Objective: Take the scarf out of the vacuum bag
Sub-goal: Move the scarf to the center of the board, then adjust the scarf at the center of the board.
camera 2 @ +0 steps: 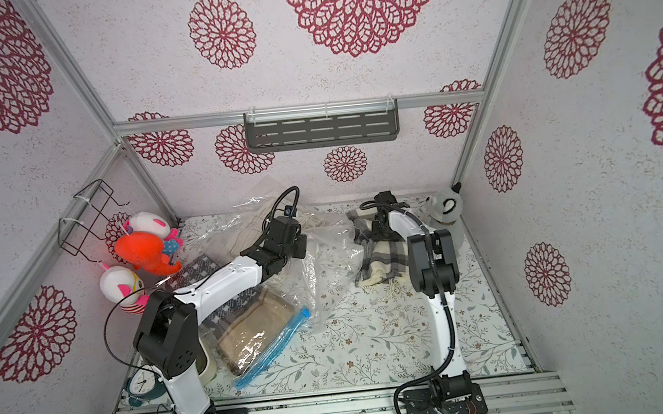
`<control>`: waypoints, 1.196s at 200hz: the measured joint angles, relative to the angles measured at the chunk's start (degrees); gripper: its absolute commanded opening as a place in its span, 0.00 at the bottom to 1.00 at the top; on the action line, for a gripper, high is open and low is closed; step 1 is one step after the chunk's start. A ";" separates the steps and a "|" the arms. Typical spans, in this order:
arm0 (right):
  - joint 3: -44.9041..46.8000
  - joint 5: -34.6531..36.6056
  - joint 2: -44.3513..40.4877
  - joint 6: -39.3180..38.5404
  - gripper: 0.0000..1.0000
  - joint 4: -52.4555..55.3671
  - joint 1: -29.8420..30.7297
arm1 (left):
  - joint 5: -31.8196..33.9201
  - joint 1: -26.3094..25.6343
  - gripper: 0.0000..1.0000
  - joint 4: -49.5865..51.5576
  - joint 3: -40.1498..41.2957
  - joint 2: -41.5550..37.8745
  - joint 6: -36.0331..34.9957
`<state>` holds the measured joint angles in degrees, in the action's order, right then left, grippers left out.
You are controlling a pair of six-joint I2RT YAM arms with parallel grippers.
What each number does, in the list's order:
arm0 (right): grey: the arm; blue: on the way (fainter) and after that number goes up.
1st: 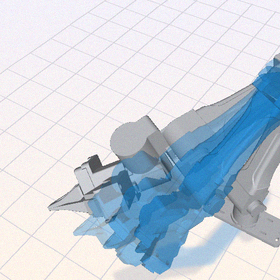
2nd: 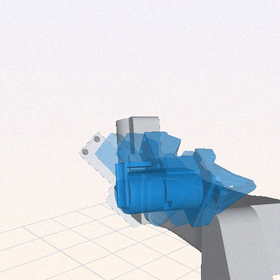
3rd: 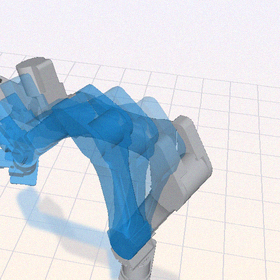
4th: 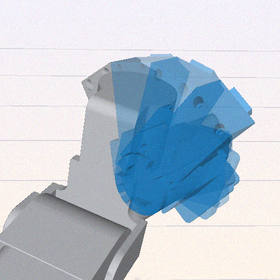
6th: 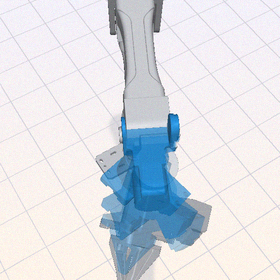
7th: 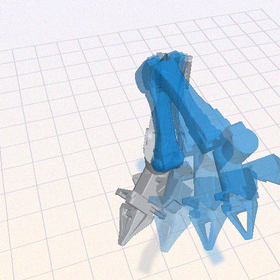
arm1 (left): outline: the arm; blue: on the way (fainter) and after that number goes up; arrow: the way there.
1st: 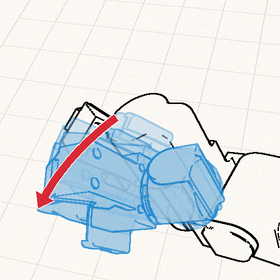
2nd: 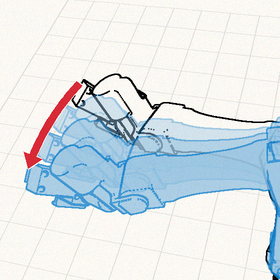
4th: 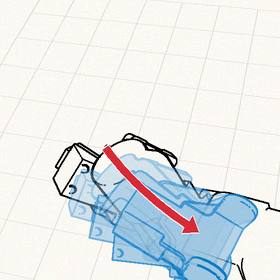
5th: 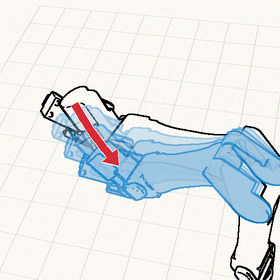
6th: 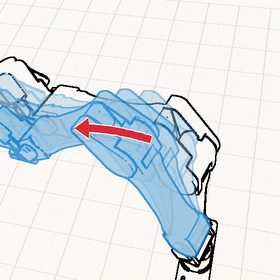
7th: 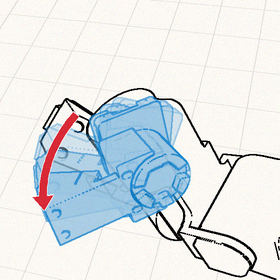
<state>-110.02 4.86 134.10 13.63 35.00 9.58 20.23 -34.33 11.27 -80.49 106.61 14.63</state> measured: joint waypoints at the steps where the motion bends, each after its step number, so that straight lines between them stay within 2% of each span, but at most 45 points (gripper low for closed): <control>1: 0.13 0.04 -0.09 0.00 0.50 -0.07 0.00 | 0.00 0.00 0.00 0.00 0.00 0.00 0.00; 13: 2.97 0.24 -1.70 0.09 0.51 -1.88 0.04 | 0.00 0.00 0.00 0.00 0.00 0.00 0.00; 36: 16.68 1.27 -10.32 1.11 0.53 -9.14 0.13 | 0.00 0.00 0.00 0.04 0.00 0.00 0.00; 61: 27.74 2.36 -19.10 2.97 0.53 -11.19 -0.02 | 0.02 0.00 0.00 0.15 0.00 0.00 0.00; 114: 31.61 1.97 -18.38 4.48 0.51 -13.75 -2.75 | -0.07 -0.02 0.00 0.94 -1.14 0.37 0.00; 192: 44.89 -1.90 -26.32 7.21 0.50 -24.70 -6.93 | -0.63 -0.66 0.00 1.53 -1.88 0.70 0.04; 239: 46.53 0.52 -31.98 8.09 0.51 -19.80 -5.20 | -0.02 -0.37 0.00 2.29 -1.79 0.33 -0.07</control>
<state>-63.48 5.39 102.13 21.71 15.20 4.38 20.21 -34.70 13.56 -82.28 106.94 14.57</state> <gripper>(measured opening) 0.507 0.050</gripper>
